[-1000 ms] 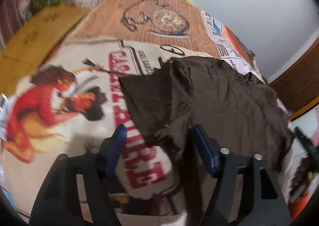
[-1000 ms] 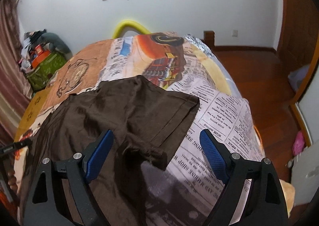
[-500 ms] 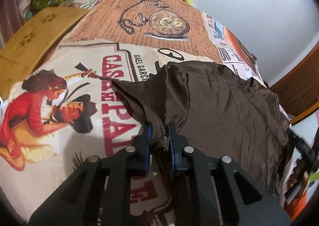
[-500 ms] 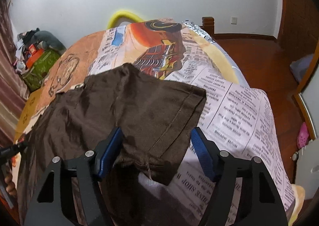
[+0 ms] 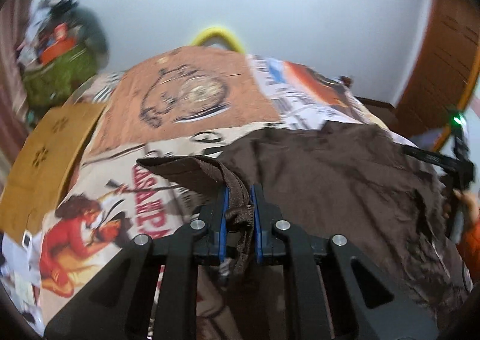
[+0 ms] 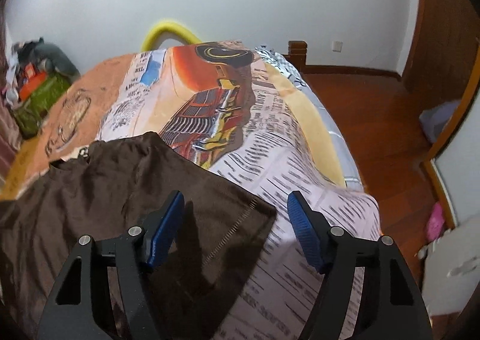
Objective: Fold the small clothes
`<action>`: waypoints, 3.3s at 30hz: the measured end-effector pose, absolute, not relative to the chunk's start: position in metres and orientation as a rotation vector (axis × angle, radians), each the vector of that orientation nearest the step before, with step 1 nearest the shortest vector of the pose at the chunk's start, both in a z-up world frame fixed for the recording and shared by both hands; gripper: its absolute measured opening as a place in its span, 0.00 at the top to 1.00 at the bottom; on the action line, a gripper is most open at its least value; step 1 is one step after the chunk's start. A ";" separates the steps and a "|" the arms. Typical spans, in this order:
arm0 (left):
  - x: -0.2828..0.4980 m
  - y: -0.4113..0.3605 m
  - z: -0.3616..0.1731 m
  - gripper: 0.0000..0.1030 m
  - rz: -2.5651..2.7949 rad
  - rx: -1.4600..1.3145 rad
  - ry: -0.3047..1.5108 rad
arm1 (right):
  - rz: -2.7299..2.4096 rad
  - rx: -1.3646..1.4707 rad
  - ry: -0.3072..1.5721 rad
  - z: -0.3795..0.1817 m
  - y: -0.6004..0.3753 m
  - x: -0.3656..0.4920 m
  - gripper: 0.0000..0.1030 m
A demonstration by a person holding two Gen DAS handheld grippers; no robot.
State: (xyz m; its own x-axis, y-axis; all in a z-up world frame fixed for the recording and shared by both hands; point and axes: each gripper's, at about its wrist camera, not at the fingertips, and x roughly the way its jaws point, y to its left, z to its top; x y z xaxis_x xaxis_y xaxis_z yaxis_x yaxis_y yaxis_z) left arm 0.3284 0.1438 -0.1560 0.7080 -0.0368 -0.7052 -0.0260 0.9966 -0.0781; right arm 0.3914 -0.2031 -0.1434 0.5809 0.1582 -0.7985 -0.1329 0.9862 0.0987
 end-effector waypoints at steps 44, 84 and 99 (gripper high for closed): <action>0.290 0.241 -0.182 0.40 0.136 -0.211 0.924 | 0.693 0.107 1.125 -0.138 -0.032 0.353 0.66; 0.378 0.184 -0.116 0.97 -0.028 -0.256 0.781 | 0.572 0.106 1.016 -0.128 -0.132 0.340 0.45; 0.385 0.096 -0.155 0.78 -0.245 -0.182 0.977 | 0.586 0.073 1.024 -0.135 -0.143 0.329 0.45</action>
State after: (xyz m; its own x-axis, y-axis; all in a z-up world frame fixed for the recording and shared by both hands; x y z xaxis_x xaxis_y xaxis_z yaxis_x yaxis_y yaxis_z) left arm 0.3853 0.0960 -0.1551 0.5355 -0.2856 -0.7948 0.1226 0.9574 -0.2614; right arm 0.3293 -0.1427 -0.1352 0.3815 0.4919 -0.7826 -0.4254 0.8451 0.3238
